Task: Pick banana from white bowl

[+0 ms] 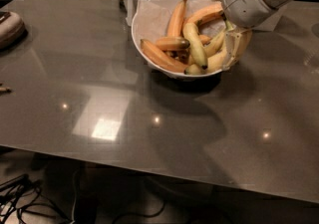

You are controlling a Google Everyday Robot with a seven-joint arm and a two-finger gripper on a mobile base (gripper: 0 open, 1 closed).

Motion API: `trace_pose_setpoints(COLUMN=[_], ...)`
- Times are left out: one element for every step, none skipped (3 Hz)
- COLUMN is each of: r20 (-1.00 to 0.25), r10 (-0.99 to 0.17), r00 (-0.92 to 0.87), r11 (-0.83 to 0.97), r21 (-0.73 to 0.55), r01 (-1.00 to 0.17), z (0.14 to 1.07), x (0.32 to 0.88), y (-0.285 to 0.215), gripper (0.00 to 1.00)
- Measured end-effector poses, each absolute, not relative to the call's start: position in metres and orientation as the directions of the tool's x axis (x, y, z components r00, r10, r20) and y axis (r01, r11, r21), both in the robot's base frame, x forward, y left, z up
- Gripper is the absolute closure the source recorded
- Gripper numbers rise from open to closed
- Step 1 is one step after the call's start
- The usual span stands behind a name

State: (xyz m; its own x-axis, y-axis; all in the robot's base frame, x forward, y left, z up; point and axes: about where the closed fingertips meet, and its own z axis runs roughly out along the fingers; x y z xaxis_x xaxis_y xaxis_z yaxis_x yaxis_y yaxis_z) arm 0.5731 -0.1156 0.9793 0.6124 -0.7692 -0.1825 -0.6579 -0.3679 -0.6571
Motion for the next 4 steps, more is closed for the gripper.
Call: trace_pose_setpoints(r20=[-0.091, 0.047, 0.169, 0.234], r10=[-0.745, -0.659, -0.566, -0.511], r00=[0.660, 0.750, 0.807, 0.827], r11=[-0.427, -0.535, -0.629, -0.677], r21=[-0.696, -0.730, -0.721, -0.702], r01=[-0.578, -0.425, -0.290, -0.219], z=[0.983, 0.988, 0.992, 0.992], x=[0.578, 0.594, 0.609, 0.617], y=[-0.118, -0.114, -0.114, -0.117], gripper=[0.00, 0.07, 0.26, 0.38])
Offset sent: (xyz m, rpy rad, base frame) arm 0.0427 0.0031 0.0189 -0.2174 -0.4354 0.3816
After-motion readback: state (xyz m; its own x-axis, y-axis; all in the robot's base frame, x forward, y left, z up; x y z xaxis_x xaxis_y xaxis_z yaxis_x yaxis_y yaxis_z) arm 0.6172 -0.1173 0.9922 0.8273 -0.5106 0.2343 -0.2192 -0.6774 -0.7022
